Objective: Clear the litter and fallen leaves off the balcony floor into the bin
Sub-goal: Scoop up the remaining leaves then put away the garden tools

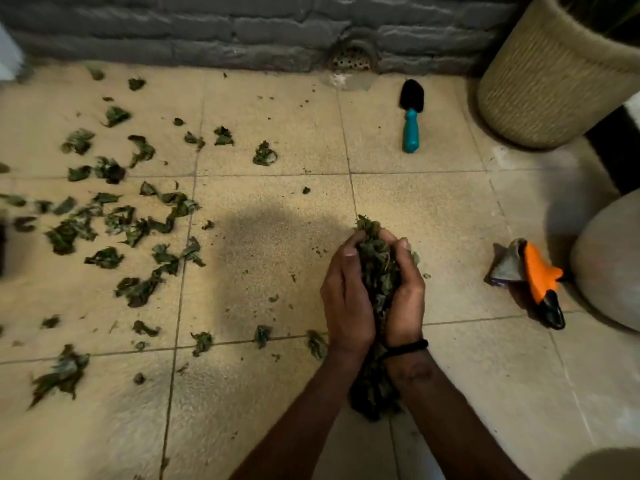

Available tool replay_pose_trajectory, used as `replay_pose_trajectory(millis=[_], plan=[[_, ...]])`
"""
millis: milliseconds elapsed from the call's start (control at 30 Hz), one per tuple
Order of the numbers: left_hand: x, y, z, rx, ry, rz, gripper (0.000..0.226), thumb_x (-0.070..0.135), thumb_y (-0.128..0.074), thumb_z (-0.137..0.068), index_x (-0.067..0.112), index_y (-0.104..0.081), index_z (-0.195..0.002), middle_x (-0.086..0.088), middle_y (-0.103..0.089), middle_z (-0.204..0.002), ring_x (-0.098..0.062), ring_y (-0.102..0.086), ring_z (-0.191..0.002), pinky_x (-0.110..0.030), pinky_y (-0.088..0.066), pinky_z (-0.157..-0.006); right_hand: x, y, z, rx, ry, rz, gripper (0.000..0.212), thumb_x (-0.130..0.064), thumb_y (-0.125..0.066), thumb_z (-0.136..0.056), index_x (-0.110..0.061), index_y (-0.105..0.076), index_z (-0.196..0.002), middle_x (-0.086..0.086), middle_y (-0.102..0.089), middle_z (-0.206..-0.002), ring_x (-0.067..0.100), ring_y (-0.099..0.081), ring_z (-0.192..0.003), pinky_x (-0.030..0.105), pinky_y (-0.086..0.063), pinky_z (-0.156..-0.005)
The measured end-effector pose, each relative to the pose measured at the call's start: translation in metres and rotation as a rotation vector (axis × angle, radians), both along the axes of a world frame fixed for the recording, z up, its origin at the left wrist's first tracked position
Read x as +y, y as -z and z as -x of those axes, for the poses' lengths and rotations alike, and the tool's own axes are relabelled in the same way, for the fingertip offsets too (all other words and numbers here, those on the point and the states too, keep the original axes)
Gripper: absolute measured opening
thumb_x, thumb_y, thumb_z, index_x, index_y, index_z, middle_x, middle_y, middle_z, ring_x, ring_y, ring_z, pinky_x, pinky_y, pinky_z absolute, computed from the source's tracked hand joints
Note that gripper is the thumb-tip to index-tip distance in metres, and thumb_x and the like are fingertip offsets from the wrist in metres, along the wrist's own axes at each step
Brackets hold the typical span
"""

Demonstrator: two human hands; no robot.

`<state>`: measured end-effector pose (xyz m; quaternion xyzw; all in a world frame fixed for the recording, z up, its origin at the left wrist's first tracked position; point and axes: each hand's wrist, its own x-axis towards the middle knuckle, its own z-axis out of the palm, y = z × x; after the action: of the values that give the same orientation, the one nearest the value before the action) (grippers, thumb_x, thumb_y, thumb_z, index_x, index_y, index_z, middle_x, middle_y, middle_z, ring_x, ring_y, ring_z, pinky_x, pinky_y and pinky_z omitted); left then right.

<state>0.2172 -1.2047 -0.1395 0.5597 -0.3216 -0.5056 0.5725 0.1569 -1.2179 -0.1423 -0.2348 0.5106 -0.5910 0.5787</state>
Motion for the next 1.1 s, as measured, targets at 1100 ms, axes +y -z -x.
replay_pose_trajectory(millis=[1100], plan=[[0.168, -0.9, -0.117, 0.694, 0.116, -0.244, 0.06, 0.056, -0.062, -0.091, 0.009, -0.069, -0.128, -0.014, -0.071, -0.127, -0.032, -0.068, -0.119, -0.049, -0.044, -0.112, 0.162, -0.872, -0.115, -0.393, 0.259, -0.043, 0.075, -0.045, -0.09, -0.071, -0.006, -0.066, -0.131, 0.025, -0.059, -0.138, 0.043, -0.054, -0.132, 0.06, -0.037, -0.116]])
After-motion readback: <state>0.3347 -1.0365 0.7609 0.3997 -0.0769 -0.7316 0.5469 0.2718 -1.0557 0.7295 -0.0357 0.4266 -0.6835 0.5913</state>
